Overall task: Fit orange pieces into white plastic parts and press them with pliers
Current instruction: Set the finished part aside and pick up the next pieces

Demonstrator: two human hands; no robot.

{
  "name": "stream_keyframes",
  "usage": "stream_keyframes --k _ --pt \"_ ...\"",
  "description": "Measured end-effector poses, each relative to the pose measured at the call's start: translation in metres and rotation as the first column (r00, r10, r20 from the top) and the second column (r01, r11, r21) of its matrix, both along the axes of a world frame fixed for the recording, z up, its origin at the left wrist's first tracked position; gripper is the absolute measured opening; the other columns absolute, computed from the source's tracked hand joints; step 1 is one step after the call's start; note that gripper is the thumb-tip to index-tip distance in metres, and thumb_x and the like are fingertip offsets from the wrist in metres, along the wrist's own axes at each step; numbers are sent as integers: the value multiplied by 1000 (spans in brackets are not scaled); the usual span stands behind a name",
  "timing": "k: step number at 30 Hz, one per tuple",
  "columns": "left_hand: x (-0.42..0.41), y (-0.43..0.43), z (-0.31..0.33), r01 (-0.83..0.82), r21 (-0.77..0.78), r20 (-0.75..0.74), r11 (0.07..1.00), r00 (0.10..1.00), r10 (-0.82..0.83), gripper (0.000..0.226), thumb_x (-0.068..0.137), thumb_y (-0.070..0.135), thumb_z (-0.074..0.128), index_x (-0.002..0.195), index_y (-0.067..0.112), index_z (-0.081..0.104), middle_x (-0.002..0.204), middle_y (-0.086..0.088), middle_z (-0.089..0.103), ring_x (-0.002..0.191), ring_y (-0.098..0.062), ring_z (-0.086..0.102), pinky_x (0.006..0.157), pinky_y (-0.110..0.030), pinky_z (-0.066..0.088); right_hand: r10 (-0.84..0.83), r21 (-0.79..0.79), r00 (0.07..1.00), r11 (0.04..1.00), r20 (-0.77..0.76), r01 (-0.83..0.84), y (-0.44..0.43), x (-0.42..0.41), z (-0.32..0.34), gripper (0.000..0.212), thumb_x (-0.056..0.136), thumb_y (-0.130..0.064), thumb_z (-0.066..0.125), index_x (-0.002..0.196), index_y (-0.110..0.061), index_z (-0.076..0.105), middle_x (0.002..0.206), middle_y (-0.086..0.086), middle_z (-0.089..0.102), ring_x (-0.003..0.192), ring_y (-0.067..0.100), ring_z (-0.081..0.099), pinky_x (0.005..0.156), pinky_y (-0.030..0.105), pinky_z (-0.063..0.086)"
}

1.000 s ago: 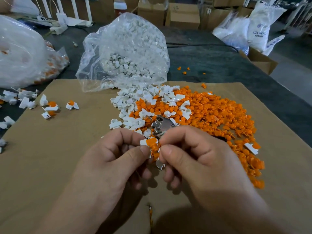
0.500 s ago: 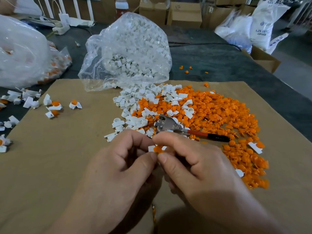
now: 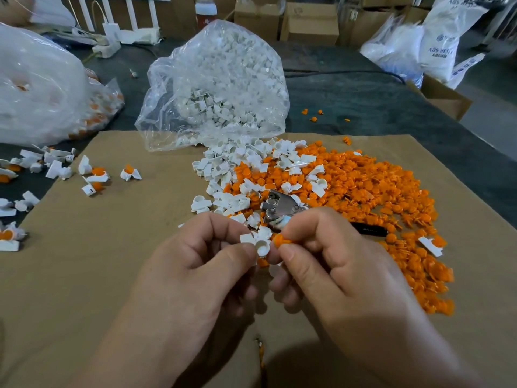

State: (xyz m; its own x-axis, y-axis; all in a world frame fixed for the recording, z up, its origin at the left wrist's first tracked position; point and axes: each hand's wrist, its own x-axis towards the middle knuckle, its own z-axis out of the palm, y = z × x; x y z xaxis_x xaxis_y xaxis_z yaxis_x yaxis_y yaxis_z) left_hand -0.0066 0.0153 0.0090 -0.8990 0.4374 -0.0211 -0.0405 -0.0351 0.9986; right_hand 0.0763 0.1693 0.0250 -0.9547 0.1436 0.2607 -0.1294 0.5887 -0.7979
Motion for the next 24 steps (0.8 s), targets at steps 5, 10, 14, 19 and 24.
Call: stream_keyframes --k 5,10,14,19,24 --pt "1 -1 -2 6 -37 -58 999 998 -8 8 71 29 67 78 27 69 61 -12 67 48 -22 64 44 -22 46 -12 205 996 978 -91 31 -1 1 1 10 91 -48 46 96 -40 49 88 -15 57 80 6 60 60 26 49" --pt "4 -2 -1 38 -71 -135 997 990 -48 19 65 42 72 82 33 70 58 -2 66 50 -18 66 46 -21 49 -16 279 988 958 -156 60 -2 -1 1 4 91 -40 52 94 -37 52 87 -19 54 80 2 56 63 18 44" --pt "4 -2 -1 47 -51 -113 998 992 -52 10 71 31 70 81 31 71 59 -6 66 51 -19 66 46 -23 48 -12 312 981 947 -196 74 -3 -1 2 5 92 -35 52 96 -37 54 86 -19 55 80 -1 56 63 16 42" --pt "3 -2 1 74 -23 -65 997 995 -75 8 72 27 68 78 27 72 61 -8 65 50 -20 65 45 -26 49 3 340 972 937 -234 79 -3 -2 1 7 94 -27 54 97 -28 60 84 -17 54 76 3 55 59 21 42" --pt "6 -1 -4 41 -129 -177 991 982 -64 18 67 42 71 84 38 69 59 2 65 51 -15 64 47 -27 48 -17 395 967 911 -254 120 -4 -1 -1 10 93 -24 54 96 -22 64 82 -11 55 71 8 54 56 29 44"
